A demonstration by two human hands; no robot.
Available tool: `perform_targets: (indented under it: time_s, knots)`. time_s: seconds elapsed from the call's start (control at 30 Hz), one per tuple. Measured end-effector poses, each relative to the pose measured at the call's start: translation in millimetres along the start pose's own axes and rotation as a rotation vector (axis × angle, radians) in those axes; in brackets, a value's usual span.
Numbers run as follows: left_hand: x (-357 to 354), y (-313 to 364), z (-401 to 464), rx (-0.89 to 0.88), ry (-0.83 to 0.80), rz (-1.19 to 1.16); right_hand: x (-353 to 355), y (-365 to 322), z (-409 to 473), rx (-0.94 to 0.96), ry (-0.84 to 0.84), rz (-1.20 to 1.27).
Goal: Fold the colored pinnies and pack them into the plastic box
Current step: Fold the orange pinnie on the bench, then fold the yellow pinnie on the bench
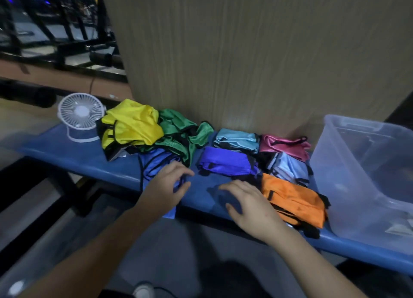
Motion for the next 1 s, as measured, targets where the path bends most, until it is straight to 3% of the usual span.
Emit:
perform_targets:
  time_s: [0.13, 0.37, 0.57, 0.8, 1.0]
  knots:
    - [27, -42, -20, 0.200, 0.075, 0.053, -24, -20, 18, 0.005, -0.047, 0.000]
    - [53, -74, -47, 0.412, 0.007, 0.029, -59, -39, 45, 0.021, -0.104, -0.020]
    - [54, -85, -42, 0.422, -0.097, -0.094, -75, -60, 60, 0.065, -0.145, -0.212]
    - [51, -80, -40, 0.416, -0.124, -0.103, -93, -72, 79, 0.070, 0.011, -0.367]
    - [48, -80, -40, 0.379, -0.140, -0.054, -98, -78, 92, 0.083, 0.100, -0.338]
Point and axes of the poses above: each hand's wrist, its own z-axis towards the middle knuckle, its own x-axis out of the back of the hand, y = z × x, the point moved 1 cm from there along z, towards the middle knuckle, and after that the axes turned 3 degrees about -y, right-handed, at the moved point
